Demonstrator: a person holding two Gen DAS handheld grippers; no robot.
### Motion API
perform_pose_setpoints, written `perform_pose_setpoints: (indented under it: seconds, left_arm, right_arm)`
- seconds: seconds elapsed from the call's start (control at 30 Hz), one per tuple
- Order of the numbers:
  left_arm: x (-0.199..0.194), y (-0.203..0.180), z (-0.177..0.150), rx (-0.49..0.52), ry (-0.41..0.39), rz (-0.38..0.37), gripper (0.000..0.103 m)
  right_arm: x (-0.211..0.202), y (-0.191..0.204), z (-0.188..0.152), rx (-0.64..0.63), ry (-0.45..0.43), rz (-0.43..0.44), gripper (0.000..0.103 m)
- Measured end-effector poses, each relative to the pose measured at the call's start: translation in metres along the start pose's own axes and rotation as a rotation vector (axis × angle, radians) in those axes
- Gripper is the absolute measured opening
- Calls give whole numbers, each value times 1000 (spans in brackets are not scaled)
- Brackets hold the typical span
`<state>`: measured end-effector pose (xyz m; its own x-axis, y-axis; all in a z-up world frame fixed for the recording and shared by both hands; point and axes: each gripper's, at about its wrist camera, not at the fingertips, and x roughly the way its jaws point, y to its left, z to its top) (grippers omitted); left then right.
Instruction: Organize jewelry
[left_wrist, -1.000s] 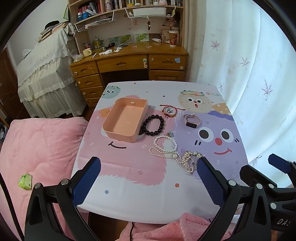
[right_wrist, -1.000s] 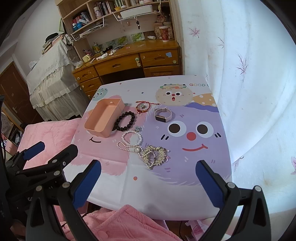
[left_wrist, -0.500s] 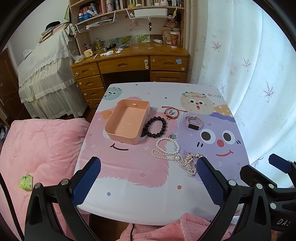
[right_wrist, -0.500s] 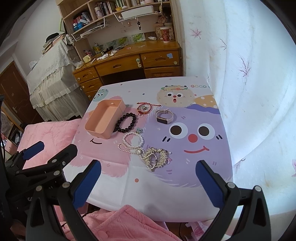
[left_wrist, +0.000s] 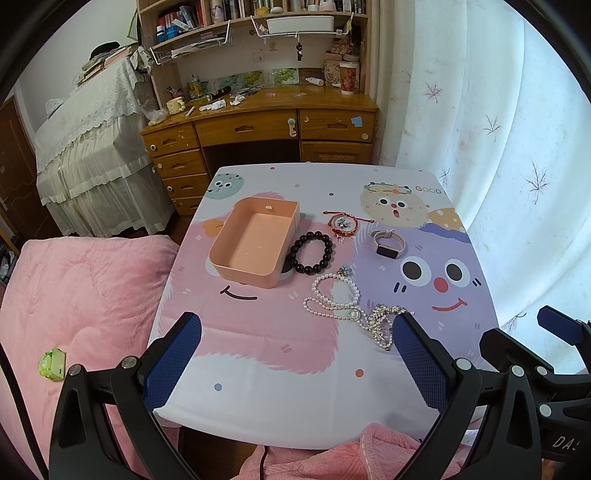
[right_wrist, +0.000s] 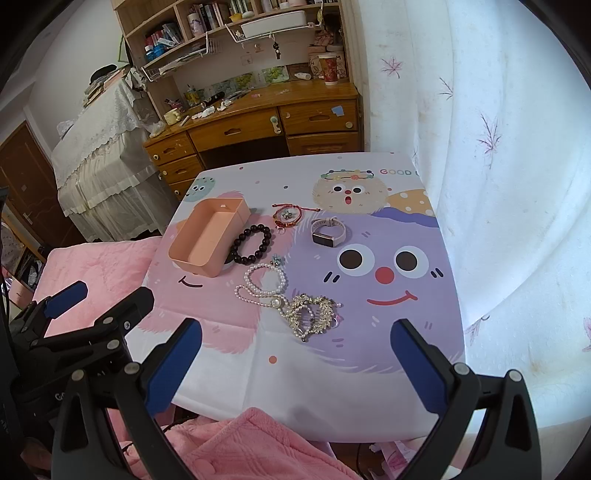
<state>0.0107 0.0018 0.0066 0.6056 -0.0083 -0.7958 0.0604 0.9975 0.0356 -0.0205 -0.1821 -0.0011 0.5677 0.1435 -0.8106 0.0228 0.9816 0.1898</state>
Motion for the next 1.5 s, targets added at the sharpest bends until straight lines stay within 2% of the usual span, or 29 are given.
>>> perform_pose_setpoints:
  seconds: [1.2, 1.5]
  left_arm:
    - [17, 4, -1, 0, 26, -15, 102]
    - [39, 13, 12, 16, 77, -46, 102]
  right_arm:
    - [4, 6, 3, 2, 15, -8, 102]
    - [24, 10, 10, 31, 45, -18, 102]
